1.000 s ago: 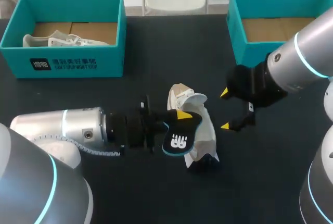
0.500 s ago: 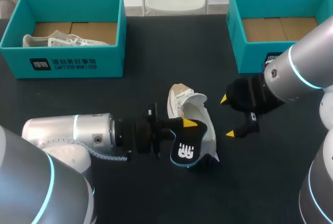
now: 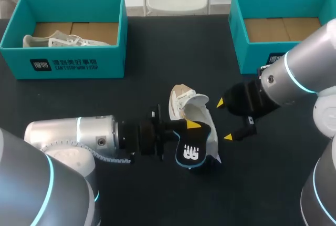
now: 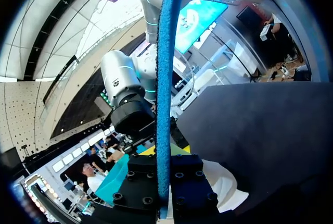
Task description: Take the shoe out of the shoebox, open the shoe tongue, remove and reinsert the insole, then place the shoe into the shoebox
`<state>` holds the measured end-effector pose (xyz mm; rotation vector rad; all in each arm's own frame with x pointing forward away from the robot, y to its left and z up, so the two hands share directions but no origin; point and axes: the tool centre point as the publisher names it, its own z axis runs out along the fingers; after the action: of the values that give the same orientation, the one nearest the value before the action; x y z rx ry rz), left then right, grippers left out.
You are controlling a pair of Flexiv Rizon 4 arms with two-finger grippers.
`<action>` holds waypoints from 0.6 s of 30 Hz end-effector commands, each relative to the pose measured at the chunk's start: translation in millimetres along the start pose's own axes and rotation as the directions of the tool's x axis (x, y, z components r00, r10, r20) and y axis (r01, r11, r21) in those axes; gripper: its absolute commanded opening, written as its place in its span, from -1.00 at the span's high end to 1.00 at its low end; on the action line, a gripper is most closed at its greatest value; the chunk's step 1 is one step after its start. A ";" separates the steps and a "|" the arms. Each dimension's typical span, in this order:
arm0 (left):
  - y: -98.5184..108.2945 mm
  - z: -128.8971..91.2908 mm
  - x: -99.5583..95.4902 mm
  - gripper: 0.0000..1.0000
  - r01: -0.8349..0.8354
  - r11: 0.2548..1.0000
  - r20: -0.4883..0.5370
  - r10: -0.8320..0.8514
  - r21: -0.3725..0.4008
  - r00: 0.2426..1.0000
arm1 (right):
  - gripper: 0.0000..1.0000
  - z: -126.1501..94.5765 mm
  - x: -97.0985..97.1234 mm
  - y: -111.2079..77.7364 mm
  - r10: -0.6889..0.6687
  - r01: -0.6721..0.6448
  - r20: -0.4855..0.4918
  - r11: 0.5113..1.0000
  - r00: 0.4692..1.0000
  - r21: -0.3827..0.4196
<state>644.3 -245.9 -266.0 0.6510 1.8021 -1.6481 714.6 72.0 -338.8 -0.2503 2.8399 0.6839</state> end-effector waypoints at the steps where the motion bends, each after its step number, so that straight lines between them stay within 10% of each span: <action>1: 0.0 10.1 1.4 1.00 0.005 1.000 -0.010 -0.006 -0.013 1.000 | -1.00 5.0 -2.5 5.9 0.001 -0.001 -0.001 1.000 1.000 0.017; 18: 30.5 31.9 15.7 1.00 0.018 1.000 -0.014 -0.018 -0.020 1.000 | -1.00 5.0 -2.5 5.9 0.001 -0.001 -0.001 1.000 1.000 0.017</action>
<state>651.1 -264.6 -292.1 0.6398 1.8433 -1.6331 717.3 79.2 -339.0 -0.2478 2.8482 0.6625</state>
